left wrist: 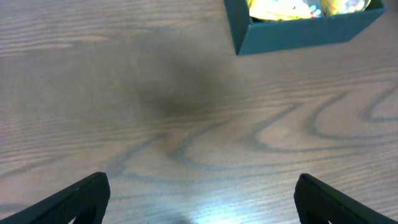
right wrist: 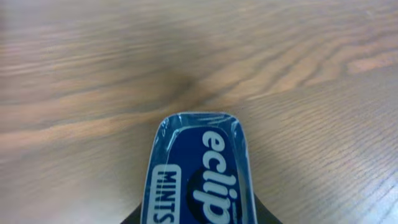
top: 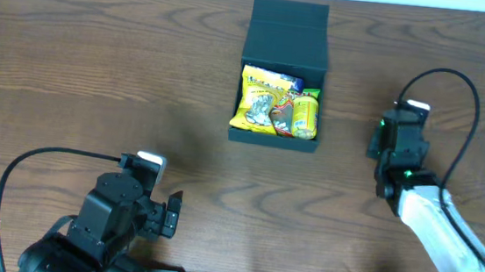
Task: Pack container
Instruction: 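Lift the Eclipse tin and carry it over the black box, then lower the Eclipse tin into the box beside the Mentos tub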
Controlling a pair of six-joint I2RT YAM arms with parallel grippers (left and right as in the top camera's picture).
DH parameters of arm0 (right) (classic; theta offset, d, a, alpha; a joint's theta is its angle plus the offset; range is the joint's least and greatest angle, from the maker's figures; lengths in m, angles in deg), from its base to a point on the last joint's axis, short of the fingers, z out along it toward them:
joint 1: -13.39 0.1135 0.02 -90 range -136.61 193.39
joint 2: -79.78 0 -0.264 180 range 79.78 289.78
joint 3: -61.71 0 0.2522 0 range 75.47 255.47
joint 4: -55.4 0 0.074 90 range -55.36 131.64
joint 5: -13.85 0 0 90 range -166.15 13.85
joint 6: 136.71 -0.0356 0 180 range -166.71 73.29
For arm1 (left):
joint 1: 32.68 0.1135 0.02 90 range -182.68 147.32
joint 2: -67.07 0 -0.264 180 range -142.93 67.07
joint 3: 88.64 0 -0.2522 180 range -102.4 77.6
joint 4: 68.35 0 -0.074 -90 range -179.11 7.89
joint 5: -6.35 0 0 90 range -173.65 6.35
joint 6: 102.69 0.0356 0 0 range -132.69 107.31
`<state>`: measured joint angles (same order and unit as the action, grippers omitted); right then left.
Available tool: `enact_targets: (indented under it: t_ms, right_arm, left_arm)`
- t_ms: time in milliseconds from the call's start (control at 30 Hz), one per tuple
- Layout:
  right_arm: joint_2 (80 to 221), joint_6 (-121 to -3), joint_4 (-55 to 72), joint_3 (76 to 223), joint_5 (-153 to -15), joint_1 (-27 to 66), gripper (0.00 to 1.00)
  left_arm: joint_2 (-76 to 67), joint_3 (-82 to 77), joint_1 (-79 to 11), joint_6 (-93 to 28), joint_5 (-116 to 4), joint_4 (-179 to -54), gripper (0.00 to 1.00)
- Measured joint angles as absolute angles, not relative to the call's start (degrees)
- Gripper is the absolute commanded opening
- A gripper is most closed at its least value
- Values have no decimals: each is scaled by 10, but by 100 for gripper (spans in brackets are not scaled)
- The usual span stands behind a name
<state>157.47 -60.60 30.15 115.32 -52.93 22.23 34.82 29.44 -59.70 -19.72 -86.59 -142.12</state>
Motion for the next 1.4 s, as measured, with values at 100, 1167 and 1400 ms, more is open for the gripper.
enact_targets:
  t_ms: [100, 1167, 1400]
  right_arm:
    - [1537, -629, 167, 1221, -585, 243, 1]
    - [1943, -748, -236, 1750, -1035, 355, 1]
    - [1985, -749, -259, 1755, -1007, 345, 1]
  left_arm:
    - [348, 295, -597, -197, -866, -1421, 95]
    - [348, 295, -597, -197, -866, -1421, 96]
    - [348, 295, -597, -197, -866, -1421, 96]
